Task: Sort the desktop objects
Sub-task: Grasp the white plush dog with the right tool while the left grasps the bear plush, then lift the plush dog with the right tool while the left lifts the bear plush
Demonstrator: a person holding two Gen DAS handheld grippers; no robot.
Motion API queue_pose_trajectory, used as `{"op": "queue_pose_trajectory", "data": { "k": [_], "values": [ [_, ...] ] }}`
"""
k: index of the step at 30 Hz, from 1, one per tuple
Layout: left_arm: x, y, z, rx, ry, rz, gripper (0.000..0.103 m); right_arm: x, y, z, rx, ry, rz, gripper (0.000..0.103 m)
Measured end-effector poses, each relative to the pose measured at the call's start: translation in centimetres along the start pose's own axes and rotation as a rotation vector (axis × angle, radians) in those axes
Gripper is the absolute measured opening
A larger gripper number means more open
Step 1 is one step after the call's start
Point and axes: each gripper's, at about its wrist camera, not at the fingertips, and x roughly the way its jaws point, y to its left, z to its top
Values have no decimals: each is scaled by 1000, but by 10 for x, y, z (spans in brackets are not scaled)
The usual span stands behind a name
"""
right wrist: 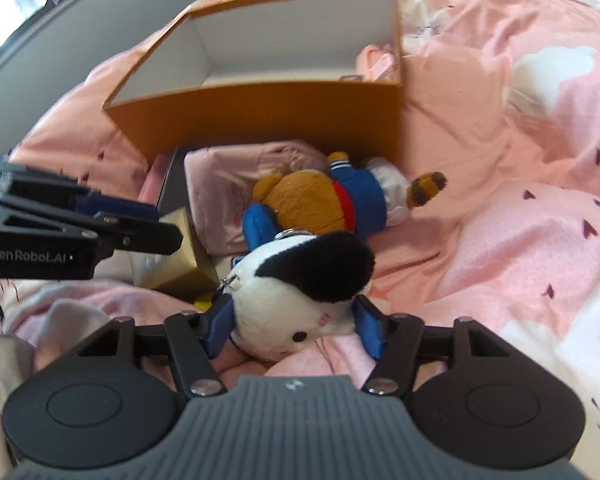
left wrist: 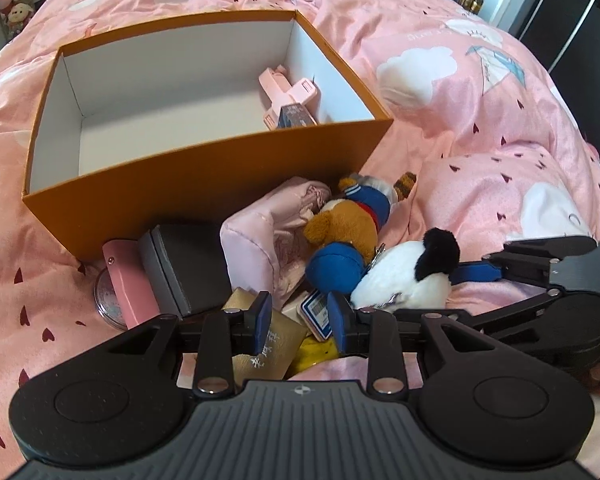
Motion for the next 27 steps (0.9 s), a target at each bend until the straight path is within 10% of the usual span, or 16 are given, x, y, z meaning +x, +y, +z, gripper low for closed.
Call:
{"op": "queue_pose_trajectory", "data": {
  "k": [14,24,27],
  "values": [
    [-3,-12,14,58,-40,-17,36,-64,-34,27,142,-251,-108,60],
    [17,-45,35,224,-46,-37,37,-34,-80,49,232,-171,-91,69],
    [30,-56,41,285,-18,-47,53,-41,-77,53,175,-184,-103,71]
  ]
}}
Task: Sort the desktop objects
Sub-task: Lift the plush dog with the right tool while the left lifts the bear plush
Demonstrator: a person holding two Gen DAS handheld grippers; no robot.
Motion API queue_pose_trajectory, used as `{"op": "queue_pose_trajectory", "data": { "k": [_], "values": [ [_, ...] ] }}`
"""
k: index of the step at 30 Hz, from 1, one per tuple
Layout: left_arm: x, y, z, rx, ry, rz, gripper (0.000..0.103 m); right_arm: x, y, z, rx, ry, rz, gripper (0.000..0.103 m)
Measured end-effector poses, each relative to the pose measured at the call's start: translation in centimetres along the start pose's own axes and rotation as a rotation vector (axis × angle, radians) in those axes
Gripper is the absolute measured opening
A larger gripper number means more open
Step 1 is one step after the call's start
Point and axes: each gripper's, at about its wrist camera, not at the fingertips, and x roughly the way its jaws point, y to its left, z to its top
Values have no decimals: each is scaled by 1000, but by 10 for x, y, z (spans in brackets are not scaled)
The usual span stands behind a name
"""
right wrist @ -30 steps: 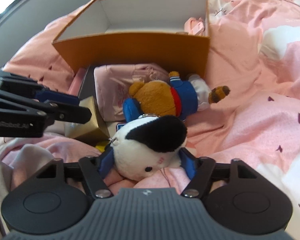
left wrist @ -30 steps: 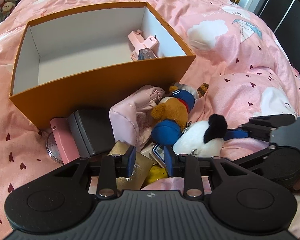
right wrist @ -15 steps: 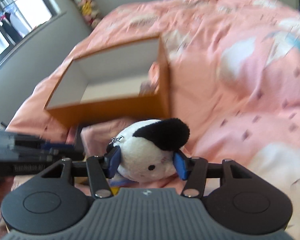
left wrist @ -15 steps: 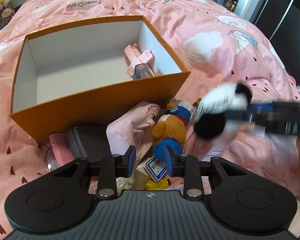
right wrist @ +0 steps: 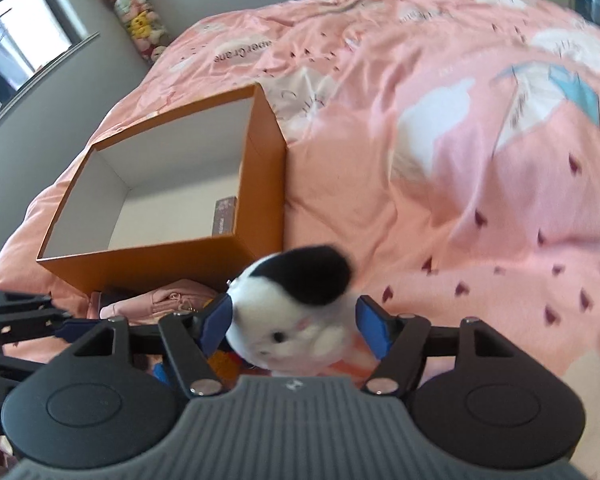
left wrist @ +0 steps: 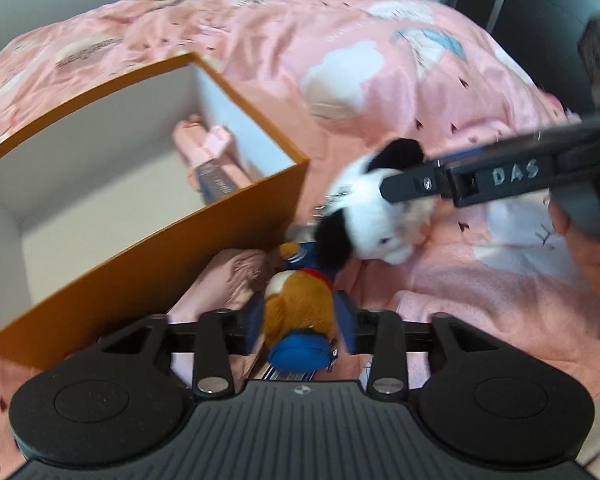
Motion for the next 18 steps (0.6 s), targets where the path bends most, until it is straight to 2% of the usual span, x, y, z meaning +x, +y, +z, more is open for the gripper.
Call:
{"op": "queue_pose_trajectory", "data": {
  "k": [4,8,13,18],
  "values": [
    [24,-3,9,40,51,8,54,-1,-4,4,-40,20,-7,71],
    [44,-3,11,71,113,-2,54,-3,-8,-1,-60,49,41,71],
    [62,-1,14,62,173,-5,54,7,11,-18,-309,109,-2,71],
    [70,4,15,21,202,-19,54,27,19,-25,-455,124,-69,70]
  ]
}}
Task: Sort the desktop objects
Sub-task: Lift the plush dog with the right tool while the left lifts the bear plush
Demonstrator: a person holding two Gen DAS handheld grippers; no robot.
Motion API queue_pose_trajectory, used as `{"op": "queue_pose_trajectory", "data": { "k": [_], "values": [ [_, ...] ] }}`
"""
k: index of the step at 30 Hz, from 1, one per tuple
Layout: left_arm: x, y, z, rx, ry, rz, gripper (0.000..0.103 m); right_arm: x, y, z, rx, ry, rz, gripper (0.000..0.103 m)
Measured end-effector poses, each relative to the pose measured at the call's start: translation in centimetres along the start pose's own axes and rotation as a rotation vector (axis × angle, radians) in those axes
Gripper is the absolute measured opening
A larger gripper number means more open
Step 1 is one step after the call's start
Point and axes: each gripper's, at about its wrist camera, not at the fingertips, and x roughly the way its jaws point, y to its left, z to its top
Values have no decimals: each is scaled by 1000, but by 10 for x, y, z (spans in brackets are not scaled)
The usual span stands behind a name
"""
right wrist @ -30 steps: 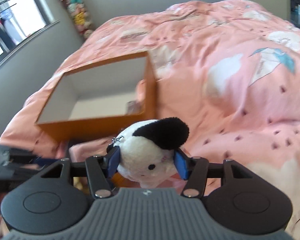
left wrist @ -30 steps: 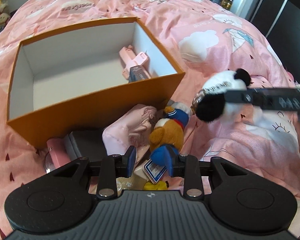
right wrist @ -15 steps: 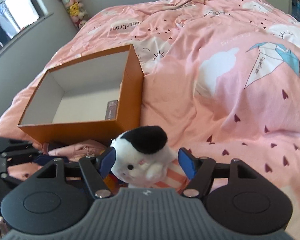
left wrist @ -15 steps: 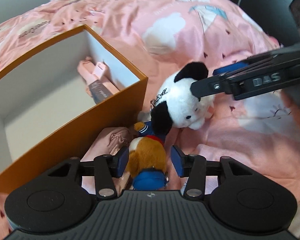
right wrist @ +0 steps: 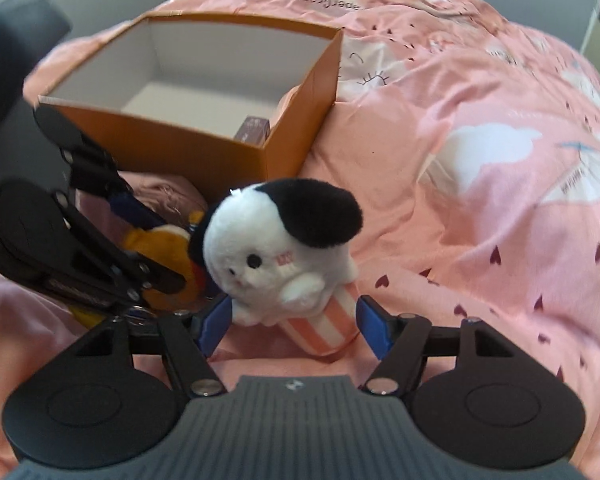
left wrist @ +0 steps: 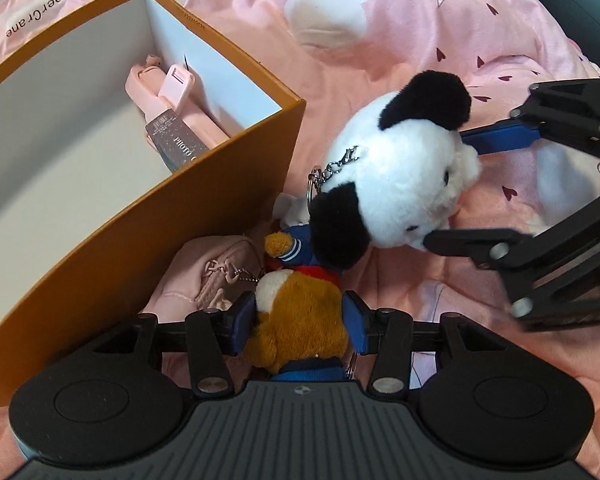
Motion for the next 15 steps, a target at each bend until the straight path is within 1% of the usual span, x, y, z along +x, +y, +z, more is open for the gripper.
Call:
{"op": "queue_pose_trajectory", "data": {
  "k": [2,4,6,9,11,15],
  "values": [
    [2,0,0,-5,3,0,55,7,3,1,-36,6,1,73],
    [4,0,-1,-6,1,5,55,14,6,2,-71,2,-27,73],
    [4,-1,-3,-6,-6,9,53,18,8,2,-94,-5,-53,72],
    [0,1,-7,-26,-23,3,48,19,4,2,-77,-15,-75,58],
    [-5,4,-11,-47,-34,-10,46,14,-2,2,-40,-24,-68,50],
    [-17,9,-22,-94,-62,-38,44,-1,-14,2,52,-43,-15,46]
  ]
}}
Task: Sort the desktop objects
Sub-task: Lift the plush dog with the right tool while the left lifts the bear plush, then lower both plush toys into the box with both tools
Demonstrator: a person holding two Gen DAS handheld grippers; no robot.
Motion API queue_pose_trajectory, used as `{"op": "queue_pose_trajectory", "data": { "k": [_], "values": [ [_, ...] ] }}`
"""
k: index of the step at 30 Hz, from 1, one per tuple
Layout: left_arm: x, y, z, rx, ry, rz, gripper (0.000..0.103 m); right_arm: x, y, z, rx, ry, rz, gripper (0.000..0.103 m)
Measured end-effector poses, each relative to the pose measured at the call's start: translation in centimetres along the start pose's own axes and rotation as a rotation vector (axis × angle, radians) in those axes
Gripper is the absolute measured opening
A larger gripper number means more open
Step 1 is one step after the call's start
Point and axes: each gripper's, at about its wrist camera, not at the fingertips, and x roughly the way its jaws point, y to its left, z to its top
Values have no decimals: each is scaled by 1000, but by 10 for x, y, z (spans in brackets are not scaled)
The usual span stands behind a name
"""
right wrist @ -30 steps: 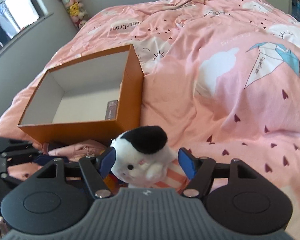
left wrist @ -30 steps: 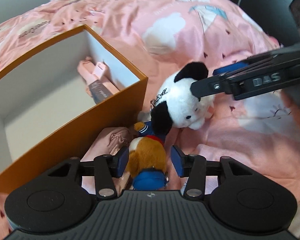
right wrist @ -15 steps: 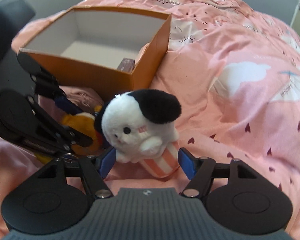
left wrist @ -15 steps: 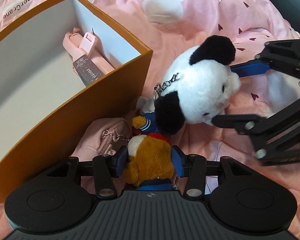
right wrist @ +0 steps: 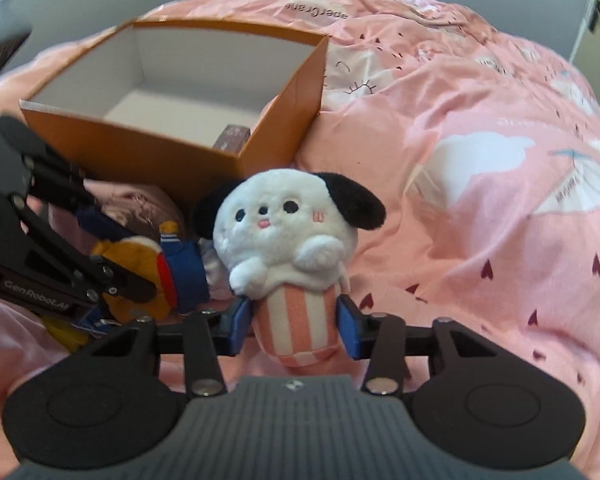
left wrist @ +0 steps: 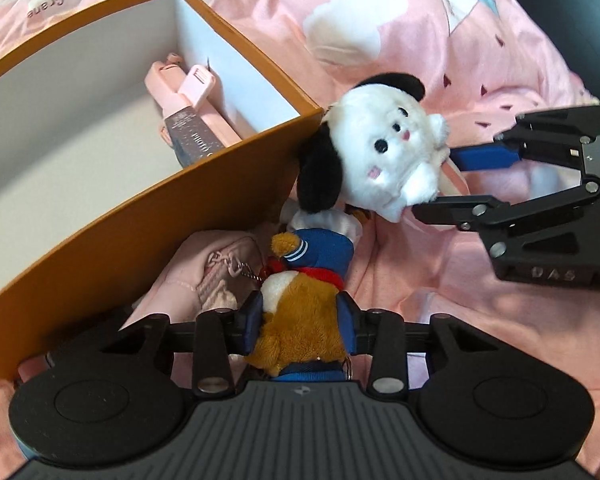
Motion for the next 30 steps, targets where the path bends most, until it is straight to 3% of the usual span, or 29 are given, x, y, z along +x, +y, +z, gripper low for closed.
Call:
{"op": "queue_pose_trajectory", "data": {
  "k": [9,16,23,30],
  "values": [
    [-46,7,-10,-94,-114,-48,43,-38,-18,2,209,-59,108,43],
    [-95,30,-21,-192,-224,-48,43,-68,-14,16,253,-161,156,42],
    [-133,58,-17,-278,-347,16,43,-69,1,58,248,-242,212,42],
    [-147,87,-3,-343,-424,90,43,-51,14,105,272,-279,246,42]
  ]
}}
